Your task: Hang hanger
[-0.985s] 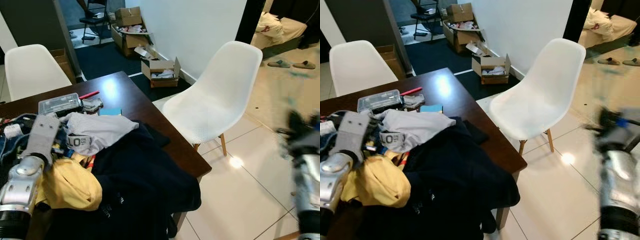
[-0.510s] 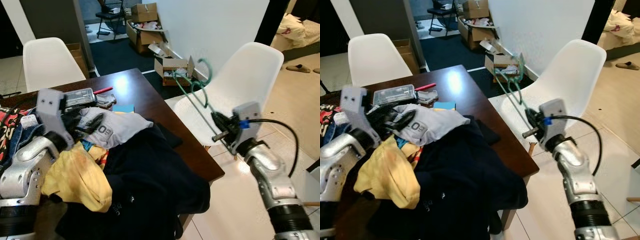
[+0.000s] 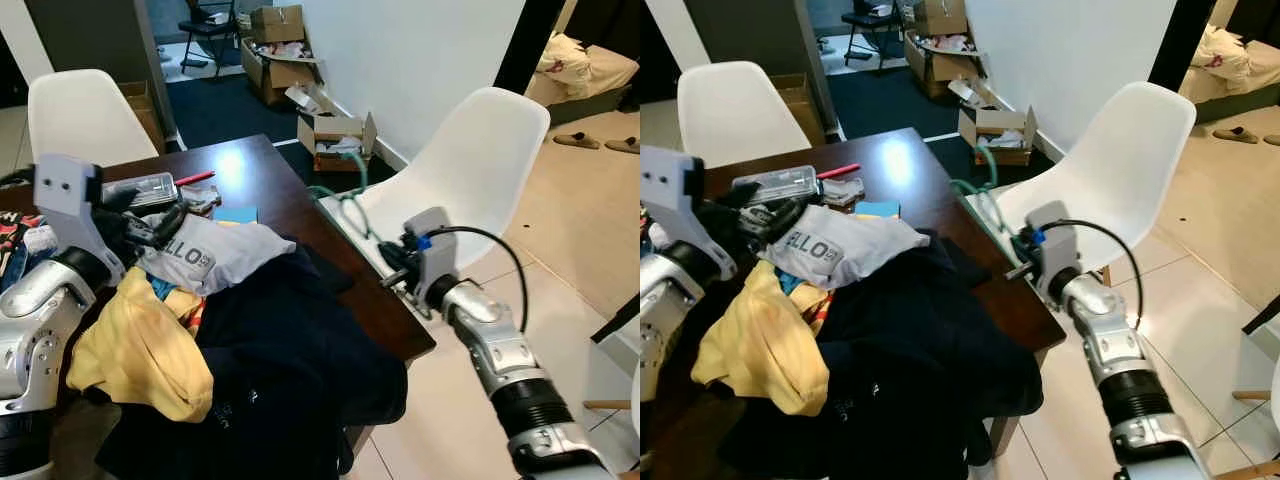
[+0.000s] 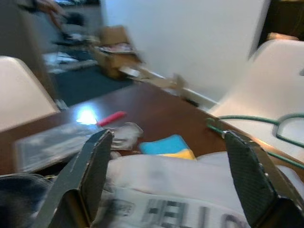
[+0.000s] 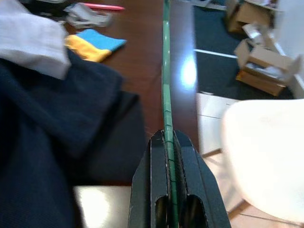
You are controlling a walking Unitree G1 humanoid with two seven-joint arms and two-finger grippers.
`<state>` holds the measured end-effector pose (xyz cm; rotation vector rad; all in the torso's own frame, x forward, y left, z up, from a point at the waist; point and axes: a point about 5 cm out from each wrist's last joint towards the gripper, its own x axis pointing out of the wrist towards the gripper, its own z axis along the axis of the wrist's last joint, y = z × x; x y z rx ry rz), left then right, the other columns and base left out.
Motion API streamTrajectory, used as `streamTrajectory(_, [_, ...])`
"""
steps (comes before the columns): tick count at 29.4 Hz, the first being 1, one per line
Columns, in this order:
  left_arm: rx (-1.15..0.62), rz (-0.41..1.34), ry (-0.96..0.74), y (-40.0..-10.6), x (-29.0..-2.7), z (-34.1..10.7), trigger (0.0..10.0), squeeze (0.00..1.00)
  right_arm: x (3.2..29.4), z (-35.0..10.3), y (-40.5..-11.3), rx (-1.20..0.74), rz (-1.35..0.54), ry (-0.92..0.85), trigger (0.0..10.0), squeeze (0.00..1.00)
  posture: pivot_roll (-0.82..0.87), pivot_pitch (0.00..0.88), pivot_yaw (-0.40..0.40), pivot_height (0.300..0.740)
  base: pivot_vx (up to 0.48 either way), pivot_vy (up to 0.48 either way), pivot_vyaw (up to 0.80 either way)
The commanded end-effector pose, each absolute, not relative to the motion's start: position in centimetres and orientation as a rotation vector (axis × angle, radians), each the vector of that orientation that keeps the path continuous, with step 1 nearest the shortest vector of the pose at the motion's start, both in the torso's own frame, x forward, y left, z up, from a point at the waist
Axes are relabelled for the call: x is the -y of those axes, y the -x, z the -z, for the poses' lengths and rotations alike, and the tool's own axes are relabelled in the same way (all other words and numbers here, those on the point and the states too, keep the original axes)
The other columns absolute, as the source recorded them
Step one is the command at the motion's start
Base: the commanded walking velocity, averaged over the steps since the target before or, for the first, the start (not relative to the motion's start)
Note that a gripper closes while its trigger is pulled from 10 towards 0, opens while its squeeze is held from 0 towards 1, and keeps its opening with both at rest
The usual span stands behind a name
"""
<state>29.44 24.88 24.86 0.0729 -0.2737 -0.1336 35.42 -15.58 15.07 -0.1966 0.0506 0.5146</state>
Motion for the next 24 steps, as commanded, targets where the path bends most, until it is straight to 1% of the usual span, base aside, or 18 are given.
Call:
streamTrajectory(1, [0.297, 0.086, -0.108, -29.1, -24.3, -25.1, 10.0, 1.0, 15.0, -15.1, -35.6, -0.043, -0.539, 0.197, 10.0, 0.0, 0.1, 0.101, -0.072, 0.74, 0.0, 0.0, 0.0])
streamTrajectory(2, [0.297, 0.086, -0.108, -29.1, -24.3, -25.1, 10.0, 1.0, 15.0, -15.1, -35.6, -0.043, -0.539, 0.197, 10.0, 0.0, 0.1, 0.101, -0.072, 0.74, 0.0, 0.0, 0.0])
streamTrajectory(3, [0.317, 0.087, -0.116, -28.9, -23.2, -25.3, 10.0, 0.0, 14.6, -15.1, -35.7, -0.037, -0.543, 0.2, 10.0, 0.0, 0.11, 0.1, -0.08, 0.74, 0.0, 0.0, 0.8])
streamTrajectory(4, [0.339, 0.089, -0.102, -28.9, -22.2, -25.5, 10.0, 0.0, 14.4, -15.2, -35.8, -0.032, -0.543, 0.192, 10.0, 0.0, 0.11, 0.098, -0.08, 0.74, 0.0, 0.0, 0.8])
streamTrajectory(5, [0.339, 0.089, -0.102, -28.9, -22.2, -25.5, 10.0, 0.0, 14.4, -15.2, -35.8, -0.032, -0.543, 0.192, 10.0, 0.0, 0.11, 0.098, -0.08, 0.74, 0.0, 0.0, 0.8])
streamTrajectory(6, [0.36, 0.088, -0.092, -28.9, -21.4, -25.7, 10.0, 0.0, 14.2, -15.2, -35.9, -0.034, -0.543, 0.188, 10.0, 0.0, 0.11, 0.097, -0.079, 0.74, 0.0, 0.0, 0.8])
streamTrajectory(7, [0.36, 0.088, -0.092, -28.9, -21.4, -25.7, 10.0, 0.0, 14.2, -15.2, -35.9, -0.034, -0.543, 0.188, 10.0, 0.0, 0.11, 0.097, -0.079, 0.74, 0.0, 0.0, 0.8])
streamTrajectory(8, [0.379, 0.089, -0.083, -29.1, -20.5, -26.0, 10.0, 0.0, 14.2, -15.3, -36.0, -0.034, -0.544, 0.183, 10.0, 0.0, 0.1, 0.099, -0.076, 0.74, 0.0, 0.0, 0.8])
streamTrajectory(9, [0.379, 0.089, -0.083, -29.1, -20.5, -26.0, 10.0, 0.0, 14.2, -15.3, -36.0, -0.034, -0.544, 0.183, 10.0, 0.0, 0.1, 0.099, -0.076, 0.74, 0.0, 0.0, 0.8])
streamTrajectory(10, [0.408, 0.12, -0.118, -29.7, -18.7, -26.7, 10.0, 0.0, 14.3, -15.3, -36.1, -0.035, -0.537, 0.183, 10.0, 0.0, 0.09, 0.098, -0.071, 0.74, 0.0, 0.0, 0.8])
streamTrajectory(11, [0.408, 0.12, -0.118, -29.7, -18.7, -26.7, 10.0, 0.0, 14.3, -15.3, -36.1, -0.035, -0.537, 0.183, 10.0, 0.0, 0.09, 0.098, -0.071, 0.74, 0.0, 0.0, 0.8])
streamTrajectory(14, [0.429, 0.154, -0.17, -30.2, -16.9, -27.0, 10.0, 0.0, 14.5, -15.1, -36.1, -0.039, -0.526, 0.188, 10.0, 0.0, 0.09, 0.099, -0.063, 0.74, 0.0, 0.0, 0.8])
streamTrajectory(21, [0.423, 0.166, -0.15, -30.5, -15.8, -26.7, 10.0, 0.0, 14.7, -14.7, -36.0, -0.046, -0.512, 0.187, 10.0, 0.0, 0.08, 0.103, -0.058, 0.74, 0.0, 0.0, 0.8])
streamTrajectory(24, [0.413, 0.154, -0.143, -30.6, -15.7, -26.5, 10.0, 0.0, 15.2, -13.6, -35.8, -0.094, -0.495, 0.207, 10.0, 0.0, 0.08, 0.108, -0.058, 0.74, 0.0, 0.0, 0.16])
